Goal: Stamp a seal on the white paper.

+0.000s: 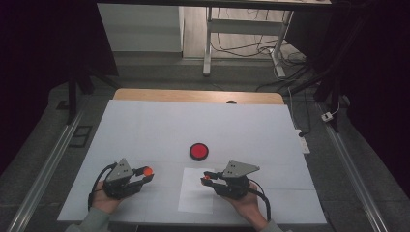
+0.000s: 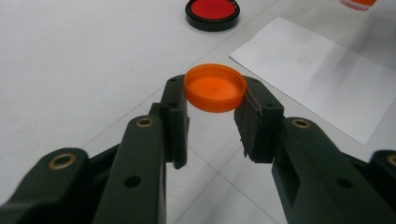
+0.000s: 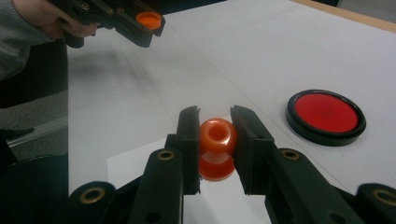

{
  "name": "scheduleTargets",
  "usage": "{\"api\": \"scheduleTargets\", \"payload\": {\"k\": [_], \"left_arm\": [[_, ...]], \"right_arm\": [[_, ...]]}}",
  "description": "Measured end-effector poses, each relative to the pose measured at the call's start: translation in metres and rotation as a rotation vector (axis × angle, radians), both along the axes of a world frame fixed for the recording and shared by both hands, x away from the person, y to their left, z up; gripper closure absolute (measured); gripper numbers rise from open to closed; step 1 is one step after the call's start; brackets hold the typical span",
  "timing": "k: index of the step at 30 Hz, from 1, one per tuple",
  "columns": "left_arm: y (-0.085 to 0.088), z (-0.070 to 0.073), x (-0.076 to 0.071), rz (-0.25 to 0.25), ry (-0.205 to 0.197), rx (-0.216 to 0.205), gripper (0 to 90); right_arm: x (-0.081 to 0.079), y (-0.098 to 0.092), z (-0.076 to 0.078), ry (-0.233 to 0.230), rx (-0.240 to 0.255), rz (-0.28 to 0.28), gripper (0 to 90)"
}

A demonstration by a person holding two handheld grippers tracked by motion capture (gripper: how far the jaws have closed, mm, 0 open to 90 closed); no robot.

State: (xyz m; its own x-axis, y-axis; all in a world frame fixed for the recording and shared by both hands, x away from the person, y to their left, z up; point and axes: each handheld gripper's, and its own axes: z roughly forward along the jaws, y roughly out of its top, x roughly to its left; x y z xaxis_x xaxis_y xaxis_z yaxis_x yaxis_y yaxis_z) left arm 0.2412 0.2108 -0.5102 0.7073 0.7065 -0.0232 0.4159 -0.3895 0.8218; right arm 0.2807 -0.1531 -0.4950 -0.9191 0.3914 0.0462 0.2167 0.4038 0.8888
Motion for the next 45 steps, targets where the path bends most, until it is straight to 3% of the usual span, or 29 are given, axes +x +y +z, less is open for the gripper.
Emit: {"api": "scheduleTargets", "payload": {"k": [12, 45], "left_arm": [[-0.001, 0.000, 0.000, -0.003, 0.001, 0.003, 65.0], [-0.001, 0.000, 0.000, -0.005, 0.000, 0.006, 65.0]], "right_arm": [[0.001, 0.012, -0.011, 0.011, -0.050, 0.023, 72.1], [0.009, 0.030, -0.030, 0.023, -0.140, 0.015, 72.1]]}}
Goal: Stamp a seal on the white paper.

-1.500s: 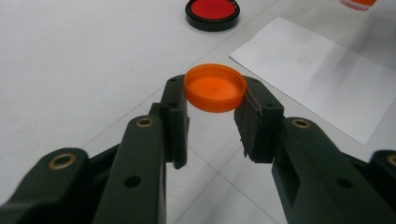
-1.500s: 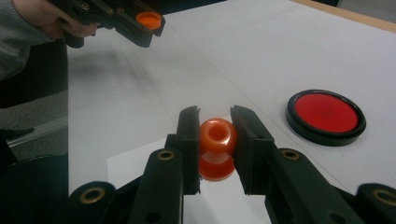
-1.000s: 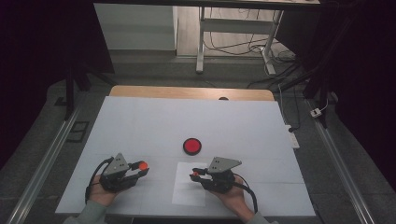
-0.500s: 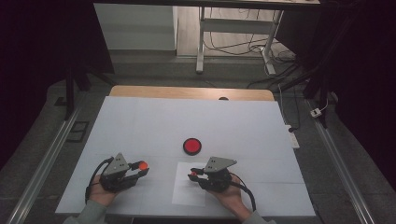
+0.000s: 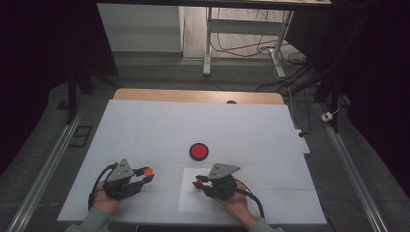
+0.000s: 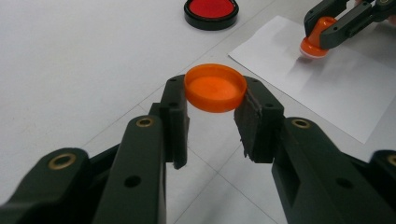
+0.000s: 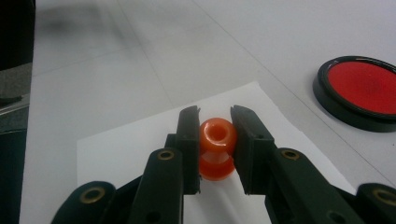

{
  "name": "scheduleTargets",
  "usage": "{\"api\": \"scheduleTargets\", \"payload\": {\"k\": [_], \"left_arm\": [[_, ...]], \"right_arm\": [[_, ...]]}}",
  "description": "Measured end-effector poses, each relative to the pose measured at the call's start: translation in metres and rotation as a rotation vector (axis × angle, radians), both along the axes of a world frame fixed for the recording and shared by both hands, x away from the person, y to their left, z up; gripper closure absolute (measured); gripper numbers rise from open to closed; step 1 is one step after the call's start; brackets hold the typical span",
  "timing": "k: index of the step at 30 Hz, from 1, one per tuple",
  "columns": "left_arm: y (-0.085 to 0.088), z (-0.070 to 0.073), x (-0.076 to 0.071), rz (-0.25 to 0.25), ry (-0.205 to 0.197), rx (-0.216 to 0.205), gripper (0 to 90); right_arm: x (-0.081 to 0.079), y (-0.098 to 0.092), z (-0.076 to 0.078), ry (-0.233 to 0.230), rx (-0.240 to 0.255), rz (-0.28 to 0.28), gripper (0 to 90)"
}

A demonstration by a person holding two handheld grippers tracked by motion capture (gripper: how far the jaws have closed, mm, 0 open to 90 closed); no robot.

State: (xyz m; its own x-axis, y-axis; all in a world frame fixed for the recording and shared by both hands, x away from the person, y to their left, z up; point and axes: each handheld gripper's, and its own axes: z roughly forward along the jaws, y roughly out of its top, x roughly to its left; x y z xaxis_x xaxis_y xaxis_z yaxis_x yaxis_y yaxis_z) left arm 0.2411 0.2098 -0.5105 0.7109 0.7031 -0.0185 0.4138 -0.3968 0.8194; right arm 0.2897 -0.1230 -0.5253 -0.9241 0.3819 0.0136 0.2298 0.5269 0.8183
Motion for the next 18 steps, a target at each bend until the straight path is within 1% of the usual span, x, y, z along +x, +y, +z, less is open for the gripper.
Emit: {"api": "scheduleTargets", "payload": {"k": [6, 11, 16, 18], "left_arm": [[0.0000, -0.0001, 0.0001, 0.001, 0.001, 0.000, 65.0], [-0.0001, -0.0002, 0.0001, 0.001, 0.001, -0.002, 65.0], [-0.0001, -0.0001, 0.0001, 0.001, 0.001, -0.003, 65.0], [0.0000, -0.0001, 0.0001, 0.002, 0.000, -0.003, 65.0]], "right_arm": [[0.0007, -0.0001, -0.0016, 0.001, -0.006, -0.002, 72.1], [0.0003, 0.0011, -0.0025, -0.005, -0.023, -0.004, 72.1], [0.0006, 0.0022, -0.0045, -0.006, -0.026, 0.001, 72.1], [0.0006, 0.0026, -0.0053, -0.010, -0.044, 0.002, 72.1]]}}
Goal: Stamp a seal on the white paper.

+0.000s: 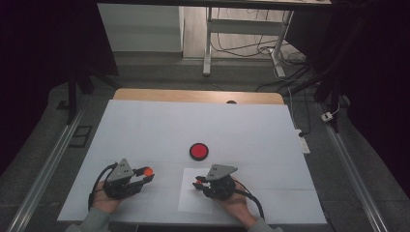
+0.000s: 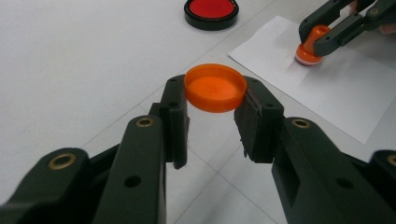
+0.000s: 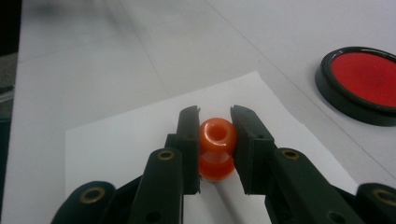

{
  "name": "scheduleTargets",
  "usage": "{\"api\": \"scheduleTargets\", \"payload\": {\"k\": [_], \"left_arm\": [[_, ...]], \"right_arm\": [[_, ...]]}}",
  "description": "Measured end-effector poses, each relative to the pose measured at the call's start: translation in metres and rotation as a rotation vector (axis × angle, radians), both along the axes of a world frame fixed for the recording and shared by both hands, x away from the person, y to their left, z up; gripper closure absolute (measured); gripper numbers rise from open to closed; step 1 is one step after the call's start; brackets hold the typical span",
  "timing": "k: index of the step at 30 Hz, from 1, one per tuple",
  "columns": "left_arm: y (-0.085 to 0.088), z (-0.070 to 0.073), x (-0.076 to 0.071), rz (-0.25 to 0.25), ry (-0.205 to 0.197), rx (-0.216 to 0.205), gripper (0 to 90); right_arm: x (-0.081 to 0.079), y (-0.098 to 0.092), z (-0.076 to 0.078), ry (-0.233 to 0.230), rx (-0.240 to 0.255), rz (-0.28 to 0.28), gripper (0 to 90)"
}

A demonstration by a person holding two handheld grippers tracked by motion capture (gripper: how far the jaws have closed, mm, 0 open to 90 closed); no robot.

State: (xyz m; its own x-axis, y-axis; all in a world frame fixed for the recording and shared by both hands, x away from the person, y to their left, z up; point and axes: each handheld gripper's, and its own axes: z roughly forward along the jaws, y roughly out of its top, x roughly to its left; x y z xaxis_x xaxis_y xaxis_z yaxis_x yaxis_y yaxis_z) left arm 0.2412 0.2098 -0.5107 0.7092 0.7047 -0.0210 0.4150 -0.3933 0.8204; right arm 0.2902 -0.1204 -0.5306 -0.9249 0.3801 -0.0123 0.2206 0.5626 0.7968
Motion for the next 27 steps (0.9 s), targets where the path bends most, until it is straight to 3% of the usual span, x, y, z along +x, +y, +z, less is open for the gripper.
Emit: {"api": "scheduleTargets", "payload": {"k": [16, 27], "left_arm": [[0.0000, 0.0005, -0.0006, 0.000, -0.002, 0.000, 65.0], [0.0014, 0.0014, -0.0007, 0.002, -0.005, -0.002, 65.0]], "right_arm": [[-0.0025, -0.0011, -0.0049, -0.020, 0.004, -0.008, 72.6], [-0.0012, -0.0014, -0.0052, -0.004, 0.013, -0.007, 72.7]]}}
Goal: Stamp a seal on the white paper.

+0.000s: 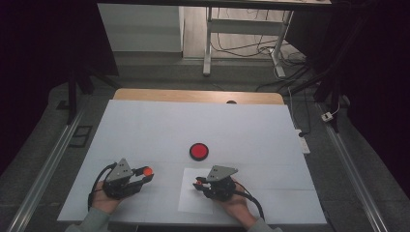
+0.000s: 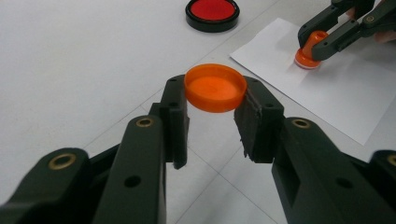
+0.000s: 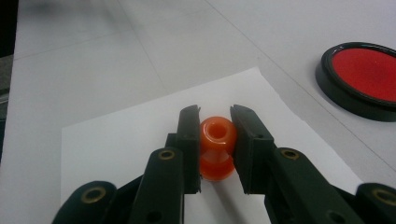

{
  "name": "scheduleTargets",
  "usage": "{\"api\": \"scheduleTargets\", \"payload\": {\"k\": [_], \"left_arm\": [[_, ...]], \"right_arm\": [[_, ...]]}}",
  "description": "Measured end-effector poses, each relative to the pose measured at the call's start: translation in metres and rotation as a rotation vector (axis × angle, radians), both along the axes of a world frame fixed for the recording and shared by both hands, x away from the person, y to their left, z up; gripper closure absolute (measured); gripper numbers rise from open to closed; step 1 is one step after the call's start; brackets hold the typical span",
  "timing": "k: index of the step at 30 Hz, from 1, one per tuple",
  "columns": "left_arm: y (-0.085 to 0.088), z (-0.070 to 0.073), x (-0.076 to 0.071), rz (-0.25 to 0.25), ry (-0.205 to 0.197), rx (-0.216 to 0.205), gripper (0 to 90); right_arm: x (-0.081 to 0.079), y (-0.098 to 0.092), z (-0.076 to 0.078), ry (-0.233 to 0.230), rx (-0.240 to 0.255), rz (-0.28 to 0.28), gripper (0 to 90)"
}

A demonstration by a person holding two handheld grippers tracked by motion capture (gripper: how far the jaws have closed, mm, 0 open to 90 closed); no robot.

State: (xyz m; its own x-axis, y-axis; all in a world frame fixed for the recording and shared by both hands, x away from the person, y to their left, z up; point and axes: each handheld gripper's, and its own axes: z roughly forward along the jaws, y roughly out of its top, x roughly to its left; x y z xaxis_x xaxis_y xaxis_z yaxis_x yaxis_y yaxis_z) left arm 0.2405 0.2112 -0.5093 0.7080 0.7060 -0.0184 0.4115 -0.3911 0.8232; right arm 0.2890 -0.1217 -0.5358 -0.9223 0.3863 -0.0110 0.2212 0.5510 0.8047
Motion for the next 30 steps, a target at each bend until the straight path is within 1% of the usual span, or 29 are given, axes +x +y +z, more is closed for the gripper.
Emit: {"api": "scheduleTargets", "payload": {"k": [14, 30], "left_arm": [[0.0003, 0.0007, 0.0000, 0.001, -0.001, -0.002, 64.9], [0.0008, 0.0013, -0.0002, 0.004, -0.001, -0.002, 65.0]], "right_arm": [[-0.0002, 0.0001, 0.0002, 0.000, -0.004, -0.002, 72.8], [-0.0002, -0.0001, -0.0003, 0.000, 0.002, -0.002, 72.8]]}}
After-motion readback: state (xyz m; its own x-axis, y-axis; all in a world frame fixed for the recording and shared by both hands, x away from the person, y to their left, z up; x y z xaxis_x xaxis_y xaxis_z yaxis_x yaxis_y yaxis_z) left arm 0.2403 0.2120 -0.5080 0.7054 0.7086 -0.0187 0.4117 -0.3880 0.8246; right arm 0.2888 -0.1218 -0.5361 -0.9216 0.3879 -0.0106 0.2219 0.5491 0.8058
